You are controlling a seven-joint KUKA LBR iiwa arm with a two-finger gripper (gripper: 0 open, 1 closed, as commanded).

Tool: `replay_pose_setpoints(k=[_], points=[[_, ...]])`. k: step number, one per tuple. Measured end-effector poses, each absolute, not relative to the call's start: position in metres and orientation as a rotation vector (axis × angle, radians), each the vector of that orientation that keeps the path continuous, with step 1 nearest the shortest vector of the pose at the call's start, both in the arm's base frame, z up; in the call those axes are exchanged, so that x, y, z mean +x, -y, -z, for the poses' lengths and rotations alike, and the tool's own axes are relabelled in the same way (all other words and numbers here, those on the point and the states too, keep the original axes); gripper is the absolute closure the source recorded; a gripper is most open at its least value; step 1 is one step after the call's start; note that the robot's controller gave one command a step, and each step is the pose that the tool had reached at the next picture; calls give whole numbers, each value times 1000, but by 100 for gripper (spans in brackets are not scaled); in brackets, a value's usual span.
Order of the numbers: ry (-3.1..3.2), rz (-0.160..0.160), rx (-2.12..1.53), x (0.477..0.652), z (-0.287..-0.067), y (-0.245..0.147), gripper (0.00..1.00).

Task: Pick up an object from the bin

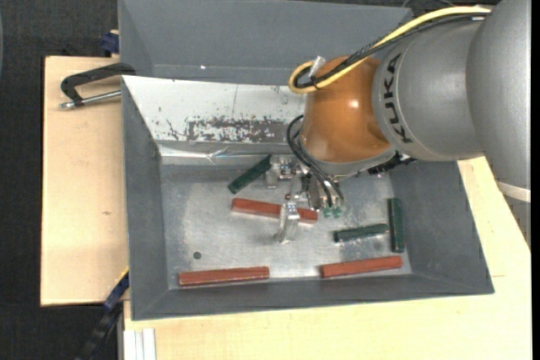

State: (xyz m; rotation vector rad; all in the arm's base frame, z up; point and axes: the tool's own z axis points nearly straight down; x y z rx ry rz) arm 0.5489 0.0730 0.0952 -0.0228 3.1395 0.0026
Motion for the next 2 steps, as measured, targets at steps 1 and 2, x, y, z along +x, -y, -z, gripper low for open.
replay_pose_setpoints(k=[1, 2], points=[[-3117, -2, -387, 552, -71, -67, 100], [-3117, -2, -387, 552, -71, -67, 100]])
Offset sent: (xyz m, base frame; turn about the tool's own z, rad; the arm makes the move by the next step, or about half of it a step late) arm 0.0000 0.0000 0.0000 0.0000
